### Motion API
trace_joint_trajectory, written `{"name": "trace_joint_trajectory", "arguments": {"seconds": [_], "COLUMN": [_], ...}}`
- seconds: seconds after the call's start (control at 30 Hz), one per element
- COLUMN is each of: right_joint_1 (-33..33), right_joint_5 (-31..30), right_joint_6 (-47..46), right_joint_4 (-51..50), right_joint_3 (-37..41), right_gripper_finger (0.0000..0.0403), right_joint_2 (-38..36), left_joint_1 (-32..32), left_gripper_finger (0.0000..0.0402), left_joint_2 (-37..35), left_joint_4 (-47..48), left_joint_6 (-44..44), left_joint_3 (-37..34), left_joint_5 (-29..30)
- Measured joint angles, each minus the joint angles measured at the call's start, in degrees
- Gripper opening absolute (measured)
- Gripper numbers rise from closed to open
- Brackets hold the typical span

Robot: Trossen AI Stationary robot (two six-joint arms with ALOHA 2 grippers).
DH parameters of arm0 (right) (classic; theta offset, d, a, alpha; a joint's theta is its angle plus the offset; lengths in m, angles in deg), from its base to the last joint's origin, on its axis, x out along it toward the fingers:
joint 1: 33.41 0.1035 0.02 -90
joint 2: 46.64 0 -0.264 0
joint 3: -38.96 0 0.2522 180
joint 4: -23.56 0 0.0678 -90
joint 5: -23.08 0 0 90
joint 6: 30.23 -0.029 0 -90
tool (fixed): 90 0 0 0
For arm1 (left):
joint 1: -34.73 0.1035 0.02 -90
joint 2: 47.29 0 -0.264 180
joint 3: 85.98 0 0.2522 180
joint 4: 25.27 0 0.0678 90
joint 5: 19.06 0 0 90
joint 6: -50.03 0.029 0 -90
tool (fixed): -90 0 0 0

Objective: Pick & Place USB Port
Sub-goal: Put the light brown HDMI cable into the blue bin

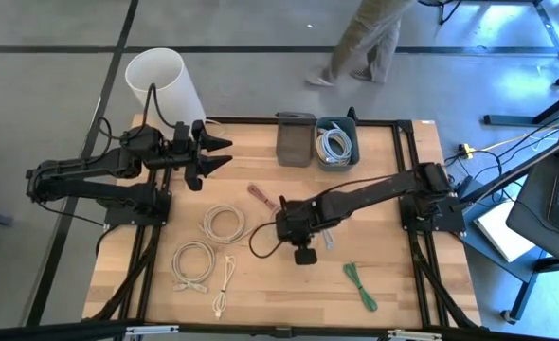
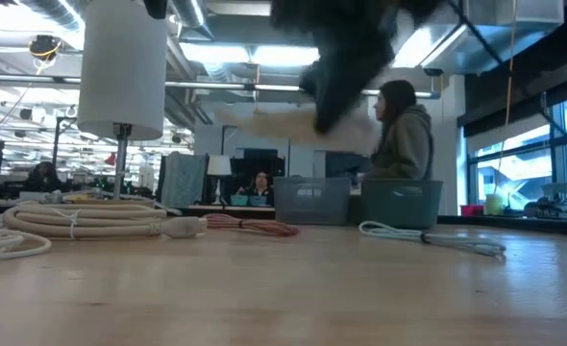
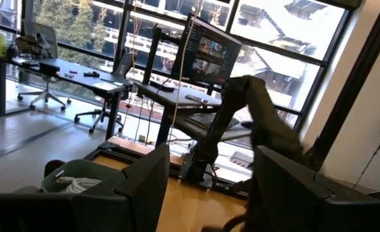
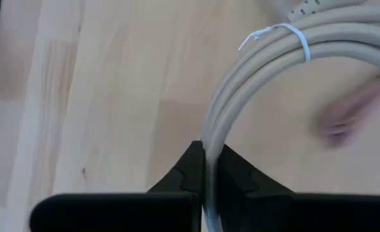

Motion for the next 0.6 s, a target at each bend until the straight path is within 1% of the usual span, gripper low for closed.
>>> {"name": "trace_joint_trajectory", "arguments": {"seconds": [0.07, 0.17, 0.3, 0.37, 0.43, 0.53, 0.6], "right_joint_1": [0.0, -0.5, -3.2, -5.5, -8.0, -11.7, -14.3], "right_joint_5": [-4.2, -12.8, -24.3, -28.4, -29.9, -30.0, -28.8], "right_joint_6": [0.3, 0.0, -3.6, -6.5, -8.5, -8.8, -8.2], "right_joint_4": [-5.4, -12.6, -22.8, -28.2, -31.1, -29.0, -27.7], "right_joint_3": [-5.5, -12.0, -18.7, -21.6, -23.3, -22.8, -21.7], "right_gripper_finger": [0.0017, 0.0017, 0.0017, 0.0017, 0.0017, 0.0017, 0.0017], "right_joint_2": [-0.1, -0.4, -0.3, -0.3, -0.9, -4.0, -6.0], "left_joint_1": [0.0, 0.0, 0.0, 0.0, 0.0, 0.0, 0.0], "left_gripper_finger": [0.0221, 0.0221, 0.0221, 0.0221, 0.0221, 0.0221, 0.0221], "left_joint_2": [-0.1, -0.2, -0.3, -0.4, -0.5, -0.9, -1.3], "left_joint_4": [0.3, 0.4, 0.6, 1.0, 1.4, 1.6, 1.6], "left_joint_6": [0.0, 0.0, 0.5, 1.3, 2.0, 3.0, 4.0], "left_joint_3": [0.0, 0.0, 0.0, 0.0, 0.0, 0.0, 0.0], "left_joint_5": [0.0, 0.0, 0.0, 0.0, 0.0, 0.0, -0.1]}}
